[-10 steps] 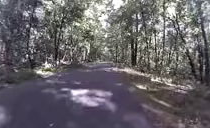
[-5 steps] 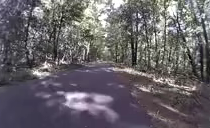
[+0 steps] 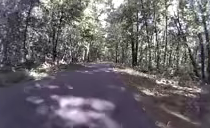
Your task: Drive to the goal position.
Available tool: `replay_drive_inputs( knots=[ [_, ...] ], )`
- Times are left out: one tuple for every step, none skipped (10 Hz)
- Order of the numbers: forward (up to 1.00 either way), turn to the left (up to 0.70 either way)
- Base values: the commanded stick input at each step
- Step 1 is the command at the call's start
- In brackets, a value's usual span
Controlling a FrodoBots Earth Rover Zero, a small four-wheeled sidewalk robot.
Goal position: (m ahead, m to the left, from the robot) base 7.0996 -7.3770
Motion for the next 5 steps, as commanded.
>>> replay_drive_inputs(
  knots=[
    [0.45,0.0],
    [0.45,0.0],
    [0.45,0.0],
    [0.45,0.0],
    [0.45,0.0]
  ],
)
